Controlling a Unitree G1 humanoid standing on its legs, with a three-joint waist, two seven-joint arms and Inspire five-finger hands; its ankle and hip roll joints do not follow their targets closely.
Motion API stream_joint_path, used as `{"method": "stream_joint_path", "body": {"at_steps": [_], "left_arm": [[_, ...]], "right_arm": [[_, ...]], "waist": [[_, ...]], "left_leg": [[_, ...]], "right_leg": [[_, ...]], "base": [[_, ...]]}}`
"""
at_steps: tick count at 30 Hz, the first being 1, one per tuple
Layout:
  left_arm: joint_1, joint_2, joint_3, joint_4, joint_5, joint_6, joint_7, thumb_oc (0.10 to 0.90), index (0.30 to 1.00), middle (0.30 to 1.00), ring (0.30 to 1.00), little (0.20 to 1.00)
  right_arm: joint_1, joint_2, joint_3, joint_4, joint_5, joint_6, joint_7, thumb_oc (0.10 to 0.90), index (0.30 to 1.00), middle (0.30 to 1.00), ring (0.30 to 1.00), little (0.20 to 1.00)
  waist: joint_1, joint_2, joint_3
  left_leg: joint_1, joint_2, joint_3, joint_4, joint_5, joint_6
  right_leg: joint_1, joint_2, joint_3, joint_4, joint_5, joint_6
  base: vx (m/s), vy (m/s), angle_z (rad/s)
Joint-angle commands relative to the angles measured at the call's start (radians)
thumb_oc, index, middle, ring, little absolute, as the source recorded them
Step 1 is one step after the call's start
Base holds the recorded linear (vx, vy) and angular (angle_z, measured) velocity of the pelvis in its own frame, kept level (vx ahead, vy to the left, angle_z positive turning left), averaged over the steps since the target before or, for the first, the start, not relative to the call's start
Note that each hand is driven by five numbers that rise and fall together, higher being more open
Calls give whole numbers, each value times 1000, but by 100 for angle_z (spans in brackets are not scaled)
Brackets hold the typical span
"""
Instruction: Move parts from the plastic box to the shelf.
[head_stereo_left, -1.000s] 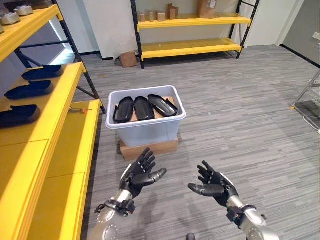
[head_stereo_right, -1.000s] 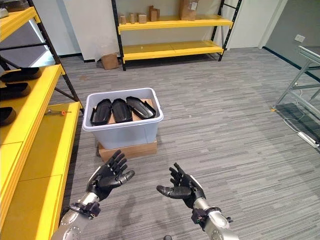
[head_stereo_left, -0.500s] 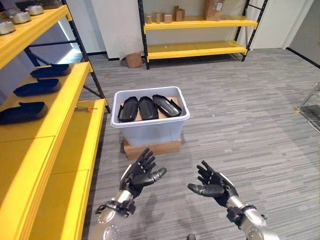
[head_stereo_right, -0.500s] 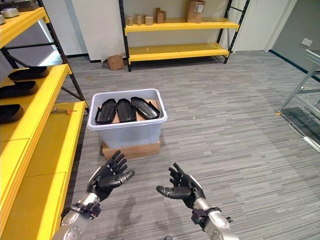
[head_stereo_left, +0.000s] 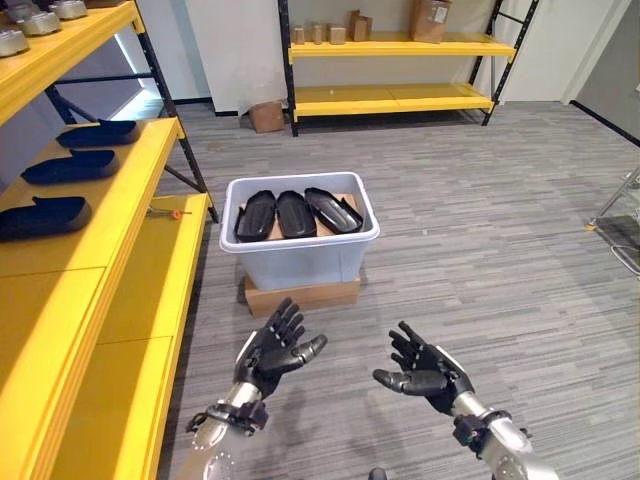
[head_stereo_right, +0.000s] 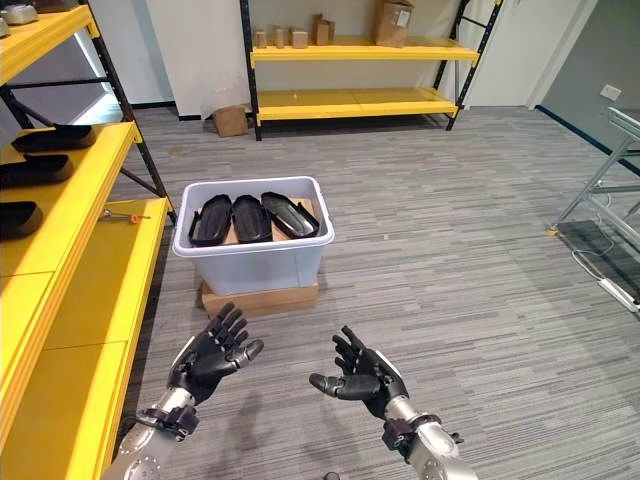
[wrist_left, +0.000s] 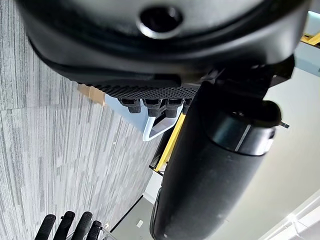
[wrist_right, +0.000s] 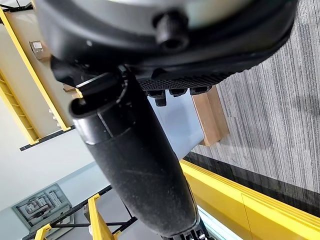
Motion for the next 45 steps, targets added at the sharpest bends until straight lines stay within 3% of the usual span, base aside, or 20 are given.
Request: {"method": "stream_joint_path", "body": {"at_steps": [1,4,6,7,9,10,13,14,19,22,25,26,30,34,35,37,38,42,44,45], "left_arm": [[-112,18,10,-14,-25,-67,-26,900,1000,1000,1000,1000],[-121,23,13,2,-23,-54,-47,900,1000,1000,1000,1000],[-128,28,4,17,2,-60,-71,900,1000,1000,1000,1000],[-134,30,-6,33,3,-72,-71,900,1000,1000,1000,1000],[-145,31,-9,48,0,-72,-74,900,1000,1000,1000,1000],[-154,31,-13,54,0,-68,-76,900,1000,1000,1000,1000],[-159,34,-17,51,-4,-61,-75,900,1000,1000,1000,1000],[-161,38,-23,25,11,-43,-81,900,1000,1000,1000,1000],[-139,39,-39,-11,17,-24,-107,900,1000,1000,1000,1000],[-141,28,-49,-4,-10,-17,-141,900,1000,1000,1000,1000],[-124,15,-70,-17,-31,-17,-201,900,1000,1000,1000,1000],[-124,15,-70,-17,-31,-17,-201,900,1000,1000,1000,1000],[-111,-6,-63,-35,-61,-13,-182,900,1000,1000,1000,1000],[-98,-17,-59,-39,-51,-11,-184,900,1000,1000,1000,1000],[-96,-22,-58,-44,-47,-8,-172,900,1000,1000,1000,1000],[-96,-25,-54,-40,-42,-5,-154,900,1000,1000,1000,1000],[-98,-23,-50,-17,-45,-5,-155,900,1000,1000,1000,1000],[-83,-17,-52,2,-36,-12,-169,900,1000,1000,1000,1000],[-74,-9,-59,10,-32,-26,-173,900,1000,1000,1000,1000],[-65,-1,-59,18,-52,-49,-184,900,1000,1000,1000,1000]], "right_arm": [[-94,8,-27,-70,38,-73,44,900,1000,1000,1000,1000],[-100,6,-30,-70,30,-81,37,900,1000,1000,1000,1000],[-111,6,-32,-66,42,-101,31,900,1000,1000,1000,1000],[-116,11,-33,-66,63,-119,40,900,1000,1000,1000,1000],[-108,11,-36,-70,64,-132,47,900,1000,1000,1000,1000],[-100,8,-37,-80,63,-136,45,900,1000,1000,1000,1000],[-94,10,-40,-87,56,-136,40,900,1000,1000,1000,1000],[-100,10,-55,-82,48,-142,25,900,1000,1000,1000,1000],[-88,16,-68,-84,64,-151,2,900,1000,1000,1000,1000],[-77,8,-83,-75,55,-158,-14,900,1000,1000,1000,1000],[-76,4,-85,-50,30,-179,-16,900,1000,1000,1000,1000],[-75,4,-85,-50,30,-179,-16,900,1000,1000,1000,1000],[-69,-21,-99,-24,25,-178,-18,900,1000,1000,1000,1000],[-61,-33,-139,-19,5,-181,-22,900,1000,1000,1000,1000],[-52,-37,-147,-19,-6,-189,-23,900,1000,1000,1000,1000],[-43,-40,-154,-17,-11,-197,-27,900,1000,1000,1000,1000],[-28,-39,-167,-13,2,-211,-14,900,1000,1000,1000,1000],[-20,-38,-176,-41,-3,-199,-3,900,1000,1000,1000,1000],[-10,-44,-176,-61,-5,-191,-3,900,1000,1000,1000,1000],[4,-74,-184,-76,9,-178,6,900,1000,1000,1000,1000]], "waist": [[-2,-20,-16],[-3,-20,-6],[-3,-22,17],[-6,-19,39],[-23,-20,52],[-39,-24,58],[-47,-30,59],[-56,-48,74],[-76,-59,92],[-87,-61,82],[-97,-55,55],[-97,-55,55],[-100,-38,23],[-108,-22,7],[-111,-23,12],[-113,-28,19],[-111,-33,34],[-109,-34,47],[-108,-29,49],[-97,-20,65]], "left_leg": [[12,-19,6,7,-96,29],[-2,-23,8,27,-102,47],[-24,-25,12,52,-107,73],[-32,-24,14,65,-113,88],[-27,-28,-2,70,-122,90],[-19,-34,-13,74,-129,88],[-12,-41,-19,73,-133,85],[15,-57,-24,70,-150,78],[73,-81,-79,68,-185,84],[75,-89,-99,83,-200,89],[85,-75,-73,109,-223,84],[85,-75,-73,109,-224,84],[76,-60,-79,217,-255,58],[36,-41,-85,435,-166,21],[-10,-32,-67,612,-100,-3],[-77,-13,-54,730,-74,-8],[-184,12,-51,786,-63,10],[-222,3,-46,649,-95,37],[-222,3,-43,508,-74,28],[-267,4,-68,308,0,-8]], "right_leg": [[-2,-59,13,110,-97,86],[-27,-67,24,170,-110,92],[-86,-83,30,297,-77,110],[-150,-88,37,426,-35,117],[-201,-60,73,467,-10,123],[-223,-30,96,447,-9,125],[-233,-14,101,404,-10,125],[-259,1,79,283,27,124],[-319,23,117,185,114,142],[-300,30,135,159,94,123],[-264,29,133,151,46,89],[-264,29,133,151,46,89],[-194,46,156,157,-24,32],[-170,71,160,184,-82,-15],[-160,75,152,197,-99,-41],[-147,77,155,206,-110,-56],[-113,83,183,214,-125,-67],[-92,84,217,225,-144,-55],[-81,93,220,218,-151,-49],[-35,110,246,181,-159,-39]], "base": [[-2,96,1],[-21,106,2],[-64,94,5],[-41,84,10],[60,31,16],[99,-7,37],[170,-65,47],[208,-94,18],[320,-142,16],[333,-158,50],[325,-194,42],[281,-166,20],[412,-228,-16],[302,-228,-26],[177,-187,-6],[192,-183,5],[188,-120,14],[158,0,-14],[183,87,-23],[224,115,-6]]}}
